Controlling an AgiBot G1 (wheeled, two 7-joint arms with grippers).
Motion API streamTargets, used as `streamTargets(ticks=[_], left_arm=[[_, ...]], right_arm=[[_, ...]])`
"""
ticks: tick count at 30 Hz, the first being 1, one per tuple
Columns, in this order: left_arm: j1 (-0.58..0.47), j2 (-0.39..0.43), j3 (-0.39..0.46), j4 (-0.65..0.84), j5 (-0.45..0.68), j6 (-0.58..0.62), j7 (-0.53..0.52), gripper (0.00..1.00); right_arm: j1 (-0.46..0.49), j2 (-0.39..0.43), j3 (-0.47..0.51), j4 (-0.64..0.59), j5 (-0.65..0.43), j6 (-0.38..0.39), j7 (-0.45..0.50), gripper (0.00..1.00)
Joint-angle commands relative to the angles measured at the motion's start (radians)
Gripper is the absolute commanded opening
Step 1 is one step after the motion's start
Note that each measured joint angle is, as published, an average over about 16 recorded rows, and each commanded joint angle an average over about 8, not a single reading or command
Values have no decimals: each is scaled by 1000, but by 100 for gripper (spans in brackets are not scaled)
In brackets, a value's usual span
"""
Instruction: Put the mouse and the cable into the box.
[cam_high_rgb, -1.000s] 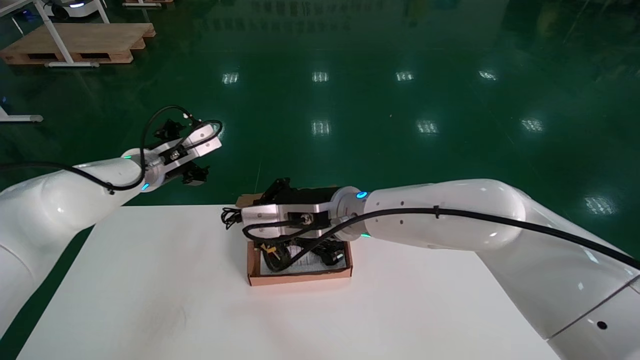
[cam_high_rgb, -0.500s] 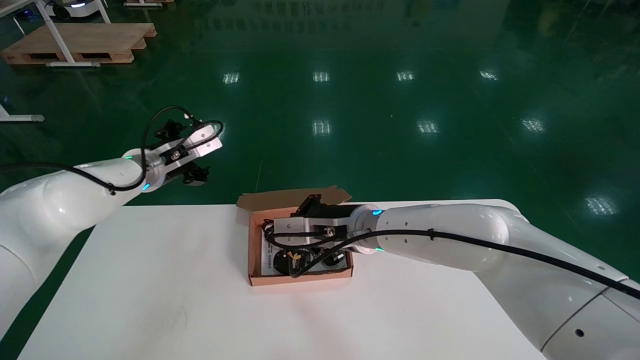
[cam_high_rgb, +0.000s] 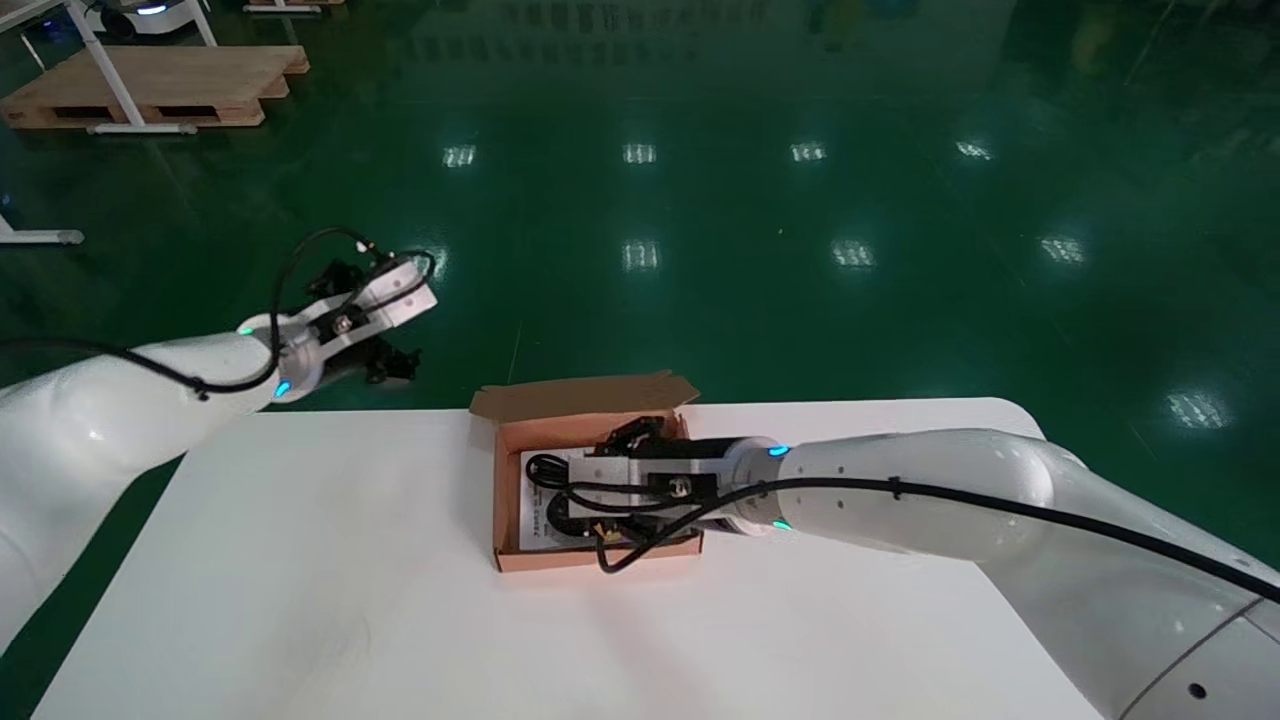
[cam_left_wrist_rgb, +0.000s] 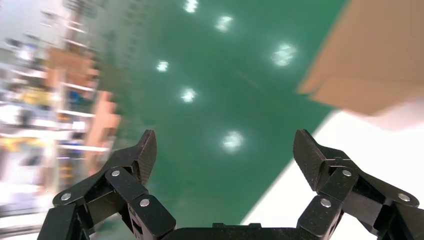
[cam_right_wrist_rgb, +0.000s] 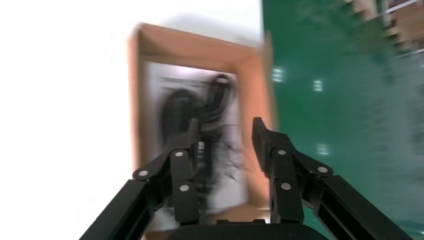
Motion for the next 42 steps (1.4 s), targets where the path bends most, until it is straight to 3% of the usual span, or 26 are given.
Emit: streamTargets(ticks=[1, 42], left_arm=[[17, -18, -15, -28, -32, 32, 0, 100], [459, -517, -415, -788, -900, 877, -2, 100]], right_arm=[[-16, 21, 22, 15, 26, -24, 10, 100], [-393, 535, 575, 393, 667, -609, 240, 100]])
